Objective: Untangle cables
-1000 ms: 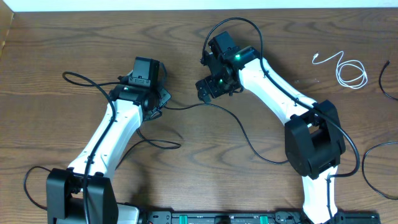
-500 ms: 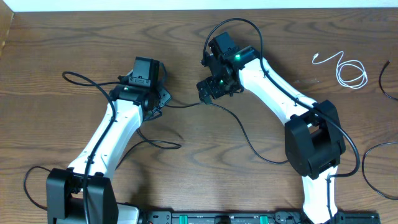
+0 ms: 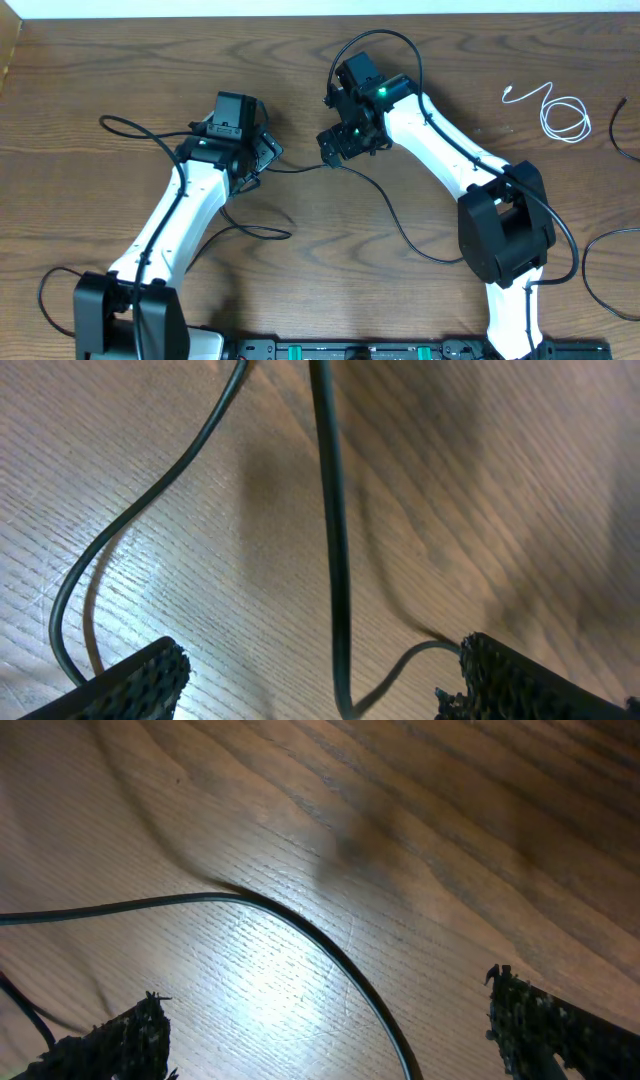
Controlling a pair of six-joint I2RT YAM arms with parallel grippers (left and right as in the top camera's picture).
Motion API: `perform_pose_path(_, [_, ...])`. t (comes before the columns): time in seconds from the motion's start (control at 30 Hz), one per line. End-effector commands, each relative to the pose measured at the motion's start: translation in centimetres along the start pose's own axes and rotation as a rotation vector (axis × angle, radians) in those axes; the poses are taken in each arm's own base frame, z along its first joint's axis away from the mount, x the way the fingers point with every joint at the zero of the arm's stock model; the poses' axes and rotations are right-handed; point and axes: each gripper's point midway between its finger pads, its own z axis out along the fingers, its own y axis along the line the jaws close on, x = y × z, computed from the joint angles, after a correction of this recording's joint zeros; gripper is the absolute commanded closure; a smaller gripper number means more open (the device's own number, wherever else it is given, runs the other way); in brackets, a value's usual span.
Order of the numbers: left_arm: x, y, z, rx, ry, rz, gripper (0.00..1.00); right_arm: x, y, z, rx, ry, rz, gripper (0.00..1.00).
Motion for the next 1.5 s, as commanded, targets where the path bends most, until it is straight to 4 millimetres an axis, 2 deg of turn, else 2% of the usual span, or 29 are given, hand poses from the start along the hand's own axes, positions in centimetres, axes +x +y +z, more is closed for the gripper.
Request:
perform_pose_path(0.0, [-1.1, -0.8, -3.0, 0.065, -0.068, 0.013, 0.12, -0.7, 0.3, -1.0, 0.002, -0.028, -0.019, 0.01])
perform_pose_path(0.13, [-2.3, -1.0, -6.1, 0.107, -0.156, 0.073, 0.12, -0.6, 0.3, -1.0, 0.002, -0.028, -0.018, 0.01])
perform_pose_path(0.27, [-4.2, 1.6, -8.8, 0.009, -0.306, 0.053, 0.12, -0.7, 0.3, -1.0, 0.001, -0.028, 0.006, 0.01])
perform_pose_path(0.37, [-4.9, 3.3, -9.9, -0.063, -0.367, 0.046, 0.11, -0.7, 0.5, -1.0, -0.009, -0.029, 0.035, 0.01])
perform_pose_path(0.47, [-5.3, 4.7, -10.3, -0.135, -0.400, 0.047, 0.12, -0.6, 1.0, -1.0, -0.038, -0.024, 0.029, 0.01])
perform_pose_path(0.57, [-5.7, 6.5, -10.8, -0.231, -0.439, 0.053, 0.11, -0.2, 4.3, -1.2, -0.199, -0.020, -0.149, 0.01])
perform_pose_path(0.6, [-6.0, 7.2, -11.1, -0.261, -0.455, 0.040, 0.12, 0.1, 5.9, -1.3, -0.261, -0.027, -0.275, 0.01])
perform_pose_path(0.67, [-6.2, 7.9, -11.1, -0.279, -0.457, 0.019, 0.12, 0.4, 6.8, -1.2, -0.265, -0.033, -0.392, 0.01])
perform_pose_path(0.83, [-6.6, 12.2, -11.4, -0.366, -0.445, -0.208, 0.11, 1.1, 8.8, -0.8, -0.279, -0.044, -0.624, 0.01])
perform_pose_path(0.93, [-6.6, 14.4, -11.7, -0.417, -0.436, -0.292, 0.11, 1.4, 9.8, -0.8, -0.296, -0.048, -0.687, 0.01])
perform_pose_path(1.1, [-6.7, 17.8, -12.3, -0.501, -0.416, -0.383, 0.11, 2.1, 12.7, -1.6, -0.441, -0.095, -0.826, 0.01])
perform_pose_path(1.23, [-6.6, 19.1, -12.6, -0.534, -0.408, -0.418, 0.11, 2.1, 13.3, -1.6, -0.478, -0.115, -0.847, 0.01])
perform_pose_path(1.47, [-6.5, 21.4, -13.1, -0.579, -0.398, -0.509, 0.11, 4.5, 16.2, -3.1, -0.669, -0.108, -0.910, 0.01])
